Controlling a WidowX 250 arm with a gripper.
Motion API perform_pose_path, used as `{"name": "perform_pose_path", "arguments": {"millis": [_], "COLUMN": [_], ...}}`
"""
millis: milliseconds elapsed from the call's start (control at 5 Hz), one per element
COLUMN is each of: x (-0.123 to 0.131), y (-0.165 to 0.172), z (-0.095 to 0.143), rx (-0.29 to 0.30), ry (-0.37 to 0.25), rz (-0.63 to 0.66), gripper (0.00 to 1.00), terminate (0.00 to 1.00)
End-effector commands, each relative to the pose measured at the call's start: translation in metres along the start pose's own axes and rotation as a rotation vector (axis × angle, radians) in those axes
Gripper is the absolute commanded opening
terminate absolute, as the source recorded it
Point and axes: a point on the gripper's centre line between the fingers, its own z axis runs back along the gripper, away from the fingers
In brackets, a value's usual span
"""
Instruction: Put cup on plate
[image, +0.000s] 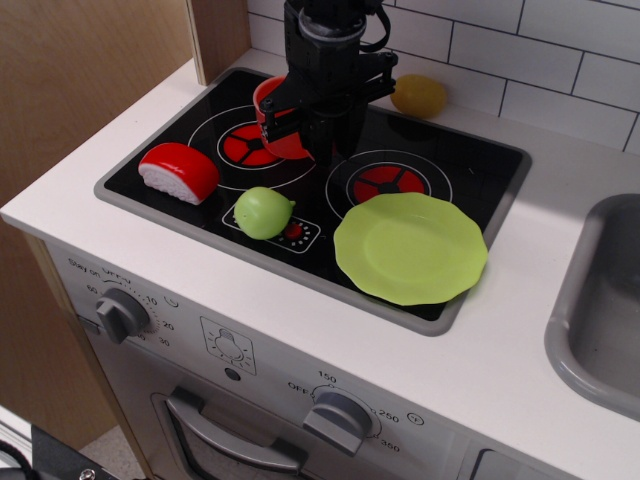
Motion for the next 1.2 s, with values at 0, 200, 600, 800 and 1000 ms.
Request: {"name": "perform_pose_path", "arguments": {"millis": [0, 200, 600, 800, 1000], "x": [-0.009, -0.024, -0.071, -0.095, -0.111], "y": [-0.008, -0.008, 0.001, 0.008, 0.011], "z": [0.042, 0.060, 0.069, 0.071, 0.069], "rx": [-0.061, -0.102, -0.126, -0.130, -0.134], "ry": [-0.040, -0.039, 0.130, 0.177, 0.190], "rz": [-0.055, -0.085, -0.230, -0.308, -0.353], "gripper": [0.00, 0.00, 0.00, 0.00, 0.00], "terminate": [0.00, 0.00, 0.00, 0.00, 0.00]}}
